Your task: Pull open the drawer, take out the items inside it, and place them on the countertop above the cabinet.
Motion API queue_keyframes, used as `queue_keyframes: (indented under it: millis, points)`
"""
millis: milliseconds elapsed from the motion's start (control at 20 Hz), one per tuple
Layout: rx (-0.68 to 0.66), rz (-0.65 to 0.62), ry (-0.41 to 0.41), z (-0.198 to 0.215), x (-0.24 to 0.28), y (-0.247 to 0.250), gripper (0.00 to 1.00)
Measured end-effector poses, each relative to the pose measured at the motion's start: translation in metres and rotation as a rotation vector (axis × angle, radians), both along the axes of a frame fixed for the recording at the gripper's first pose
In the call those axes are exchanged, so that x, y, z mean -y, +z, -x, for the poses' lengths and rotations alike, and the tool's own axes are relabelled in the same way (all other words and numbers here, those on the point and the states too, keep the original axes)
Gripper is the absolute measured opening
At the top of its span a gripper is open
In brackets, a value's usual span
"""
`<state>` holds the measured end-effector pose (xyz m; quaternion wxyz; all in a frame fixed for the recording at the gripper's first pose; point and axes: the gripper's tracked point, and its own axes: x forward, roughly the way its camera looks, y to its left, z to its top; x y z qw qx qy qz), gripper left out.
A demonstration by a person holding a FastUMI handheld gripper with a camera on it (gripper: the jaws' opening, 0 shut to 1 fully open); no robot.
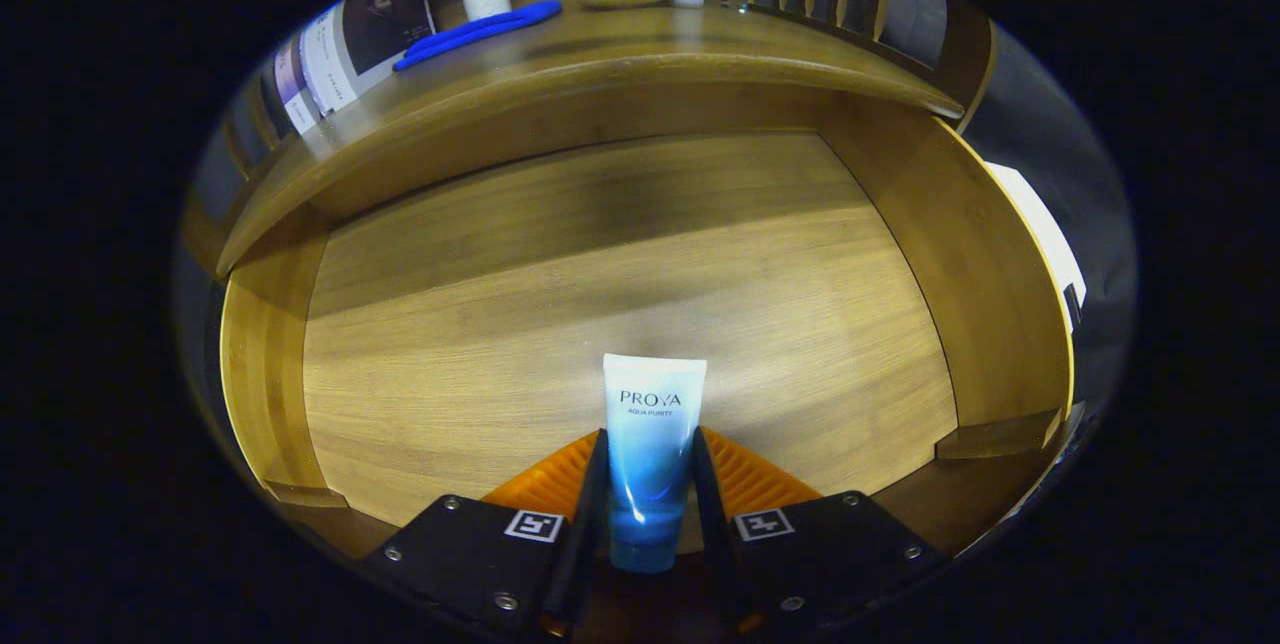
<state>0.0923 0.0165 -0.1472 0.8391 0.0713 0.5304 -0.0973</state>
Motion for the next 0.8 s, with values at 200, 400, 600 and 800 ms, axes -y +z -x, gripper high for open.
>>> queue_keyframes:
  millis: [200,400,600,800]
  points:
    - [0.105,0.019,-0.020,-0.005,0.009,0.012,0.45]
    - [0.222,0.028,0.018,-0.015,0.008,0.033,0.45]
    - [0.358,0.060,0.071,-0.034,0.004,0.068,0.45]
    - [0.450,0.091,0.096,-0.048,0.003,0.102,0.45]
